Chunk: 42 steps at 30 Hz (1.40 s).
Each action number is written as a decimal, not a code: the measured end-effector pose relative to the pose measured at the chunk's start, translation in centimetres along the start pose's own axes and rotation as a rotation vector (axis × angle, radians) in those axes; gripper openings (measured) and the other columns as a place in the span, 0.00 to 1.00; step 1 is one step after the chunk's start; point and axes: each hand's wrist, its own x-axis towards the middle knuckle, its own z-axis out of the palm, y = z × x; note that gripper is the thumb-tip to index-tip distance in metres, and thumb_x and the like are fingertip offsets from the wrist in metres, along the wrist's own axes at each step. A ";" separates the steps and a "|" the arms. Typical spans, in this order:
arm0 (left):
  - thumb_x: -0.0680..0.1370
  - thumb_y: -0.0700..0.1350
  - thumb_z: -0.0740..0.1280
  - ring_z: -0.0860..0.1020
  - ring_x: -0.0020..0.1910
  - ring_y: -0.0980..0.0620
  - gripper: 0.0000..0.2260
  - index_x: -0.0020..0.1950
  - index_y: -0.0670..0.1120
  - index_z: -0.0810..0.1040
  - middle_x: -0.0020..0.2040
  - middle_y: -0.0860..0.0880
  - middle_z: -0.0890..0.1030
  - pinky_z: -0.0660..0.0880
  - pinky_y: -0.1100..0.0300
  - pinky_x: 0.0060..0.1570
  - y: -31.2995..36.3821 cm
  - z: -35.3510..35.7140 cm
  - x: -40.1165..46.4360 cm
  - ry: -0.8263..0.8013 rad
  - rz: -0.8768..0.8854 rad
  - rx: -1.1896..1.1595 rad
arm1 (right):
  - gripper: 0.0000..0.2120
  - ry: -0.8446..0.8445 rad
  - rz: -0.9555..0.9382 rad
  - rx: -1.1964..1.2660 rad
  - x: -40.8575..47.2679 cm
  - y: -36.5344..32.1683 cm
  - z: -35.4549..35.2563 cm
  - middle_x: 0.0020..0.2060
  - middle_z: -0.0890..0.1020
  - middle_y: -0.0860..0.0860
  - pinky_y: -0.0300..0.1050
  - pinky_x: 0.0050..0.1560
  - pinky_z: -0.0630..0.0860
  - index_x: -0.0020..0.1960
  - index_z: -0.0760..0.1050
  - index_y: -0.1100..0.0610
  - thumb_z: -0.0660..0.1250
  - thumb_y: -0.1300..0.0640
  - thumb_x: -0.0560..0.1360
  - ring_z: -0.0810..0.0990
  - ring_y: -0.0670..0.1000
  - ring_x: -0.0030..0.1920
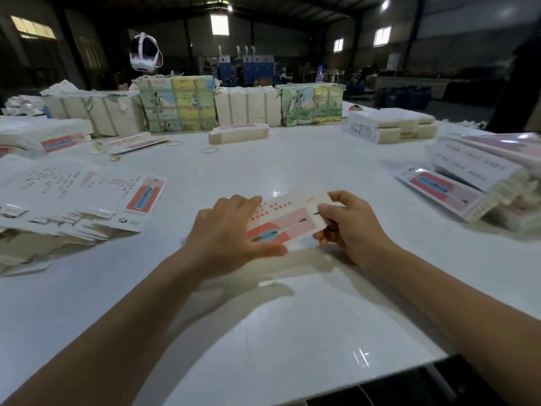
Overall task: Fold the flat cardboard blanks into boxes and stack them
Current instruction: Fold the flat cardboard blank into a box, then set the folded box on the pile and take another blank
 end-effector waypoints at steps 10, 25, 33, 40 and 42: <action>0.69 0.68 0.64 0.71 0.45 0.53 0.36 0.70 0.50 0.63 0.60 0.50 0.74 0.72 0.59 0.45 1.7 1.4 0.0 0.287 -0.037 0.114 | 0.18 -0.060 -0.330 -0.556 -1.2 0.7 0.5 0.50 0.81 0.47 0.34 0.35 0.77 0.70 0.65 0.43 0.57 0.53 0.82 0.79 0.45 0.36; 0.68 0.67 0.66 0.69 0.43 0.54 0.36 0.70 0.50 0.65 0.59 0.51 0.75 0.68 0.60 0.45 2.1 1.3 -0.4 0.337 -0.012 0.154 | 0.07 -0.365 0.048 0.062 -0.9 -0.3 -0.3 0.41 0.84 0.55 0.41 0.30 0.75 0.46 0.82 0.55 0.68 0.63 0.72 0.79 0.51 0.37; 0.64 0.68 0.63 0.76 0.43 0.52 0.32 0.63 0.52 0.71 0.57 0.53 0.77 0.78 0.55 0.45 1.7 -0.2 -0.9 0.131 -0.007 0.020 | 0.07 -0.399 -0.123 -0.225 -1.4 0.4 -0.4 0.35 0.84 0.53 0.40 0.35 0.75 0.38 0.83 0.50 0.72 0.62 0.71 0.79 0.47 0.33; 0.69 0.64 0.69 0.77 0.44 0.50 0.27 0.62 0.52 0.72 0.55 0.51 0.79 0.78 0.50 0.46 1.3 -0.2 -0.5 0.133 -0.006 -0.077 | 0.10 -0.279 -0.113 -0.253 -1.5 0.3 0.1 0.33 0.83 0.53 0.40 0.29 0.72 0.34 0.78 0.59 0.69 0.63 0.74 0.75 0.48 0.26; 0.69 0.65 0.68 0.78 0.46 0.50 0.28 0.63 0.52 0.71 0.57 0.52 0.78 0.79 0.50 0.46 1.1 -0.1 -0.4 0.117 -0.015 -0.105 | 0.03 -0.260 -0.131 -0.253 -1.7 0.3 0.2 0.32 0.82 0.53 0.42 0.29 0.72 0.41 0.77 0.59 0.69 0.62 0.74 0.75 0.49 0.26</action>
